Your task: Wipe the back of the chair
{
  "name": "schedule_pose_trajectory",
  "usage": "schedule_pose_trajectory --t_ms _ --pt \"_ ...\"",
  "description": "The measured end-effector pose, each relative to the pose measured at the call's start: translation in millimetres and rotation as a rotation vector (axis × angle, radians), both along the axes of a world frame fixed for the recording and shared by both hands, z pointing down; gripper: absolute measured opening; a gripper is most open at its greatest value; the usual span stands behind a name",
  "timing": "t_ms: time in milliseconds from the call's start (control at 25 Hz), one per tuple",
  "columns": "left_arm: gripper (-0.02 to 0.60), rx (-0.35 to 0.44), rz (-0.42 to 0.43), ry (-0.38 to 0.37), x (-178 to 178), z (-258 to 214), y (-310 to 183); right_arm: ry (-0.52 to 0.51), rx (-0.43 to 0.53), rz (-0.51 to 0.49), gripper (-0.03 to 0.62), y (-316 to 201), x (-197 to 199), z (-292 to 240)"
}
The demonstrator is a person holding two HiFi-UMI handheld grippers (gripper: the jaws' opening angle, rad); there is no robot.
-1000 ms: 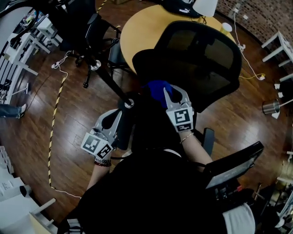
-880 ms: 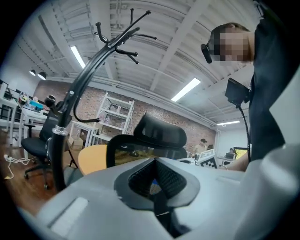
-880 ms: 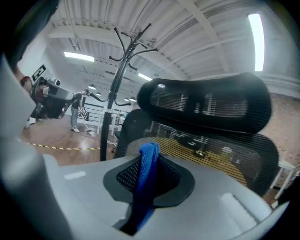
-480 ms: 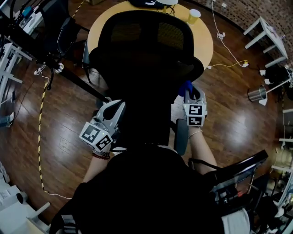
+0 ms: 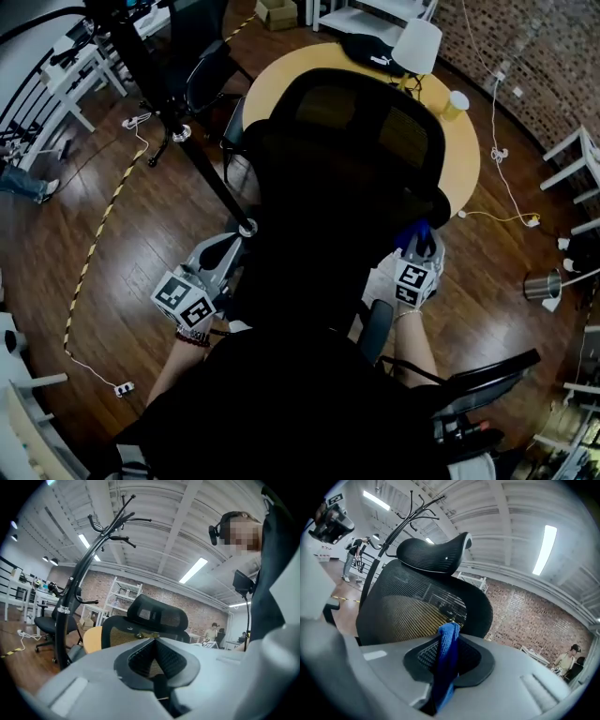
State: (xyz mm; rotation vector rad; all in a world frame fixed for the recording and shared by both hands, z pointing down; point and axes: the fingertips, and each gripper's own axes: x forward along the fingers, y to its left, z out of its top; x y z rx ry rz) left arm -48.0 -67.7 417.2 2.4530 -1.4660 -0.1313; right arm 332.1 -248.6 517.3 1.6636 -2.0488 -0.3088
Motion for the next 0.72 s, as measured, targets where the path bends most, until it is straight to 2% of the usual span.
schedule_pose_trajectory --t_ms 120,200,400,520,720 --pt "0.006 -0.011 -0.039 0.014 -16 0 8 0.043 0.024 -0.012 0.041 4 -1 -2" --pt "0.006 -0.01 -0.032 0.0 -17 1 12 0.083 0.019 -0.034 0.041 5 -4 0" --pt "0.006 -0.001 -0.018 0.042 -22 0 9 0.141 -0.048 -0.079 0.041 8 -17 10" --pt "0.006 0.004 -0.012 0.051 -27 0 7 0.113 -0.095 -0.102 0.041 4 -31 24" --pt "0.006 -0.001 -0.016 0.051 -35 5 14 0.064 -0.095 -0.04 0.041 2 -30 27"
